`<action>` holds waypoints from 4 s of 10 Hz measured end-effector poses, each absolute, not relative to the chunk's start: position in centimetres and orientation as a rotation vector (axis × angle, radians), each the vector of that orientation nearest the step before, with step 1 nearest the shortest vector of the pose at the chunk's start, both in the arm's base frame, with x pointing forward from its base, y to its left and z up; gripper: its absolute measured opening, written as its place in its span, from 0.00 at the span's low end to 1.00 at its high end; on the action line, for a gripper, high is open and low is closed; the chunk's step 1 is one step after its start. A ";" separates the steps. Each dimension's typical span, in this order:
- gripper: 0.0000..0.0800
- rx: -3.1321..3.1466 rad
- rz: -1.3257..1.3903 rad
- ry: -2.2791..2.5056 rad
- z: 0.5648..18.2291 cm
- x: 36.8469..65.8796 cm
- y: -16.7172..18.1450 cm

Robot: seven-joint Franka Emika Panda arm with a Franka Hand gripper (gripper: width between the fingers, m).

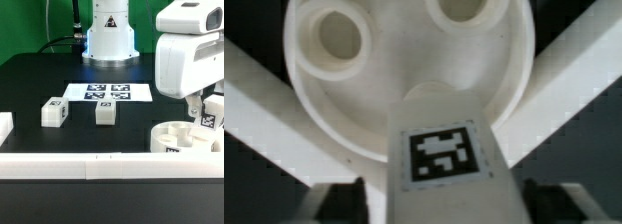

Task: Assemble stool

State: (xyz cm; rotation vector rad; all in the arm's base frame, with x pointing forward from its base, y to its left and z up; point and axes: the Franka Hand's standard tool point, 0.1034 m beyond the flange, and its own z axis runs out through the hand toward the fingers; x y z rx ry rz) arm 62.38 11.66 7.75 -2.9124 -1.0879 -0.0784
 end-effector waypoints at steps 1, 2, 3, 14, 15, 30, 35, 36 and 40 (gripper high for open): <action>0.42 -2.927 -0.078 -1.044 7.7 62.4 11.7; 0.42 -2.956 -0.076 -0.953 7.7 62.4 11.7; 0.42 -2.989 -0.073 -0.815 7.7 62.3 11.7; 0.42 -2.848 -0.045 1.045 7.4 62.2 11.8; 0.42 -2.809 -0.035 1.130 7.4 62.2 11.8; 0.42 -1.176 0.174 2.556 7.1 61.8 12.1; 0.56 -1.207 0.174 2.524 7.8 61.9 12.3; 0.76 -1.250 0.165 2.487 8.9 62.0 12.4; 0.81 -1.503 0.107 2.314 10.3 62.1 12.4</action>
Offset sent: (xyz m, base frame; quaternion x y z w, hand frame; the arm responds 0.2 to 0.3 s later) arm -0.0026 0.0011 -0.0072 0.0400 0.0058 0.2926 0.9554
